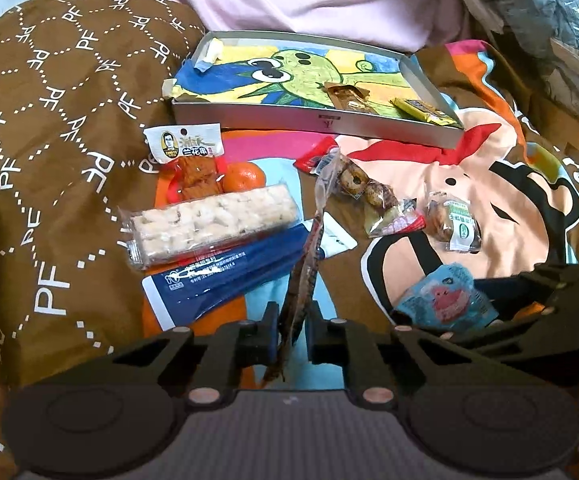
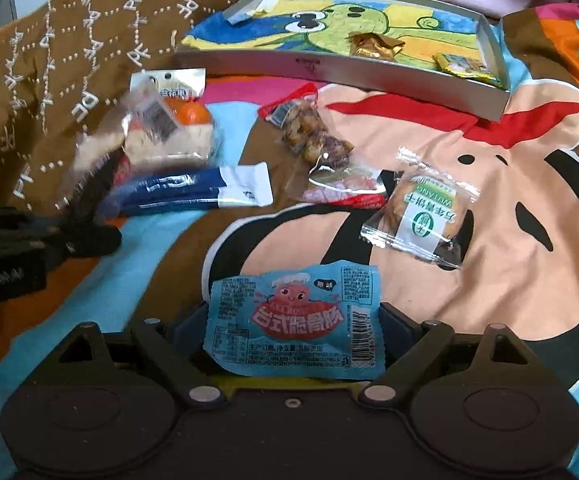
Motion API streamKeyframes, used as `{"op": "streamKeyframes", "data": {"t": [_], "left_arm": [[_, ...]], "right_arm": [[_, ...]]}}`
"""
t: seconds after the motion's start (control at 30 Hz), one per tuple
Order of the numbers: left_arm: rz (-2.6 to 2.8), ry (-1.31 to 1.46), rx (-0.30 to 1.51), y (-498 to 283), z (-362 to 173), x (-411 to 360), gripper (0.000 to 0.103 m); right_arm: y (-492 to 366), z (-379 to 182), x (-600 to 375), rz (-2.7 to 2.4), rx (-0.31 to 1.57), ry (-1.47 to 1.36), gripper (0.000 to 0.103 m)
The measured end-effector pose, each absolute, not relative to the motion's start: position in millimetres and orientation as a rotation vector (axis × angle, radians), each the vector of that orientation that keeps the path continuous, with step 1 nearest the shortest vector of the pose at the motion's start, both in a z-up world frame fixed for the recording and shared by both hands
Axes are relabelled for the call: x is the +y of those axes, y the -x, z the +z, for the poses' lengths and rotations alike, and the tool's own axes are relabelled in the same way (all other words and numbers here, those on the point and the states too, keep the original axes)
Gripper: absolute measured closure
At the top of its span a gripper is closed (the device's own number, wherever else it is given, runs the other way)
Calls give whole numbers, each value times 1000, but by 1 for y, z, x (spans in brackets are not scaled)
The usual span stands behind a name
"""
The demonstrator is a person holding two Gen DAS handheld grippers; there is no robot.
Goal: Organize snacks
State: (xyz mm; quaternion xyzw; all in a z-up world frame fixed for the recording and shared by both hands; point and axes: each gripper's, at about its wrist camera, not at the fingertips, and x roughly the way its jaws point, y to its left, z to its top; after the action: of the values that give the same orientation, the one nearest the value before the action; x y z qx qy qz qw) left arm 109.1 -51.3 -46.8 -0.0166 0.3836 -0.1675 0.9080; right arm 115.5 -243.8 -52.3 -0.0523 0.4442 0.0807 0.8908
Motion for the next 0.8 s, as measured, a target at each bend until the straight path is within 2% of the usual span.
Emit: {"op": "streamKeyframes", "data": {"t": [0.8], "left_arm": [[-295, 82, 761, -102, -44, -56, 91]], "right_arm": [[-99, -36, -225, 164, 767, 254, 15]]}}
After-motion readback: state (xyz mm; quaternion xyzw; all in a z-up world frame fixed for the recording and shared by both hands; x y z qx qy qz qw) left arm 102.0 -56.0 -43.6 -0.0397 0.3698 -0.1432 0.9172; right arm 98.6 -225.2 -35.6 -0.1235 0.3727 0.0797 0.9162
